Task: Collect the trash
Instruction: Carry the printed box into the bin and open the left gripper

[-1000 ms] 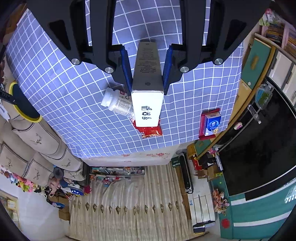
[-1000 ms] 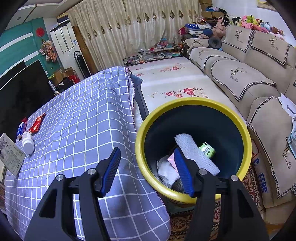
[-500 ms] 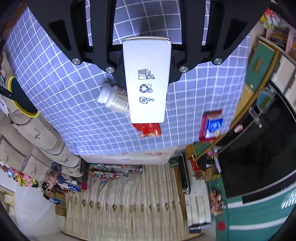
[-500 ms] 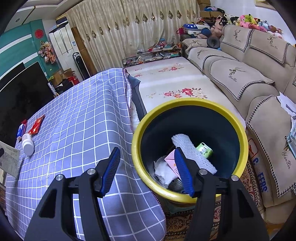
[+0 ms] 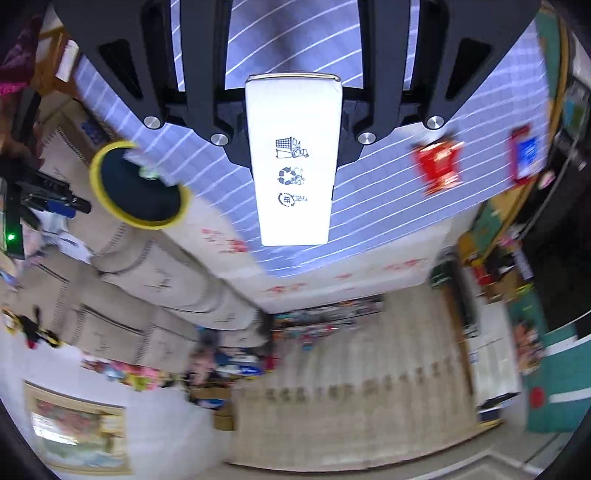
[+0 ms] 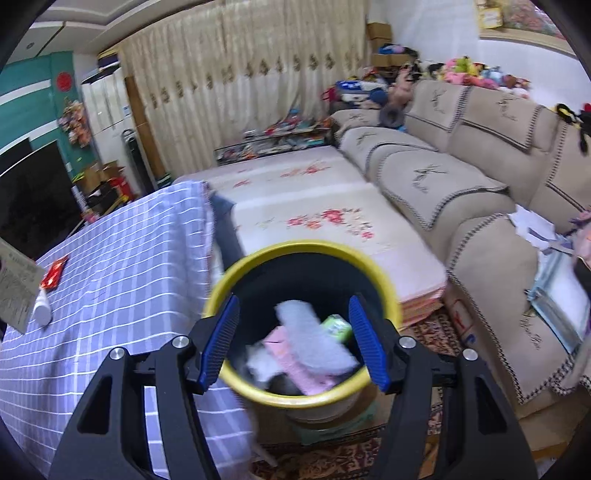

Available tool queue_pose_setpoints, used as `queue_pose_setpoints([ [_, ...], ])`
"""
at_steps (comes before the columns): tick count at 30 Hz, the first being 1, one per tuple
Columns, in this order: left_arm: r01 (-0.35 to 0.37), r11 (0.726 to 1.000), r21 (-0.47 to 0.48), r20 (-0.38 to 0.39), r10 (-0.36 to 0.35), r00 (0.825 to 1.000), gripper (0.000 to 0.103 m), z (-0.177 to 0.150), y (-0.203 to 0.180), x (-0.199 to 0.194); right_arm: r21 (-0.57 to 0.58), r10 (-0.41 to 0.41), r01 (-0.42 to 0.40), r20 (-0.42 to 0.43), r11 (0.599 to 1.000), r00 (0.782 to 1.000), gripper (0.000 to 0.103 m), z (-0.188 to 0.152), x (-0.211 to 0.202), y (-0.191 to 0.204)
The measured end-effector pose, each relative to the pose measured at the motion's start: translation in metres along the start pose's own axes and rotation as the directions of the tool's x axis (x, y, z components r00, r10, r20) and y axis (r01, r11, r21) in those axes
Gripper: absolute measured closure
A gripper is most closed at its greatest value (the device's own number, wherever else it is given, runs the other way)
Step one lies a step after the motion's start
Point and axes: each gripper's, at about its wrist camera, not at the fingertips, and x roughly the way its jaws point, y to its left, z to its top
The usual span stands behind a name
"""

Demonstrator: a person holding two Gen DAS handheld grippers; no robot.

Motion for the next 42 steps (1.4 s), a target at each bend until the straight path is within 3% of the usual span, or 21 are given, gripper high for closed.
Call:
queue_pose_setpoints([
  [3, 0.098, 0.994, 0.053, -0.02, -0.097, 0.995, 0.073, 0.021, -0.043, 0.032, 0.026, -0.025, 0.025, -0.006, 0.999, 1.0, 0.044, -0.003, 0.0, -0.02],
  [8, 0.236, 0.962, 0.136, -0.092, -0.225, 0.97, 0.073, 0.044, -0.122, 0.093, 0.074, -0.049, 0.051, -0.027, 0.996, 0.998, 0.044, -0.012, 0.003, -0.049],
  [11, 0.278, 0.947, 0.162, -0.125, -0.26, 0.957, 0.073, 0.05, -0.158, 0.126, 0.097, -0.063, 0.066, -0.037, 0.993, 0.997, 0.044, -0.017, 0.003, -0.064],
  [16, 0.359, 0.924, 0.132, -0.219, -0.326, 0.92, 0.072, 0.053, -0.204, 0.182, 0.119, -0.084, 0.088, -0.04, 0.989, 0.996, 0.044, -0.019, 0.002, -0.08],
  [19, 0.365, 0.92, 0.145, -0.248, -0.323, 0.913, 0.072, 0.049, -0.222, 0.205, 0.128, -0.089, 0.093, -0.04, 0.987, 0.995, 0.043, -0.02, 0.001, -0.085],
  [20, 0.356, 0.922, 0.151, -0.245, -0.314, 0.917, 0.07, 0.048, -0.226, 0.211, 0.13, -0.089, 0.094, -0.041, 0.987, 0.995, 0.043, -0.021, 0.001, -0.087],
  [22, 0.333, 0.929, 0.161, -0.226, -0.294, 0.929, 0.044, 0.049, -0.234, 0.219, 0.134, -0.088, 0.093, -0.041, 0.987, 0.995, 0.041, -0.022, 0.0, -0.088],
  [27, 0.312, 0.941, 0.135, -0.174, -0.287, 0.942, 0.029, 0.05, -0.218, 0.197, 0.132, -0.079, 0.083, -0.04, 0.988, 0.996, 0.041, -0.023, 0.0, -0.087],
  [35, 0.229, 0.971, 0.074, -0.062, -0.225, 0.972, 0.014, 0.036, -0.151, 0.108, 0.109, -0.042, 0.047, -0.044, 0.993, 0.998, 0.04, -0.024, 0.003, -0.07],
  [40, 0.144, 0.989, -0.038, -0.013, -0.145, 0.989, 0.011, 0.011, -0.089, 0.057, 0.078, -0.012, 0.016, -0.045, 0.997, 0.999, 0.04, -0.024, 0.005, -0.048],
  [42, 0.073, 0.993, -0.094, 0.004, -0.073, 0.997, 0.011, -0.005, -0.06, 0.035, 0.051, 0.01, -0.008, -0.048, 0.999, 0.999, 0.04, -0.023, 0.006, -0.032],
])
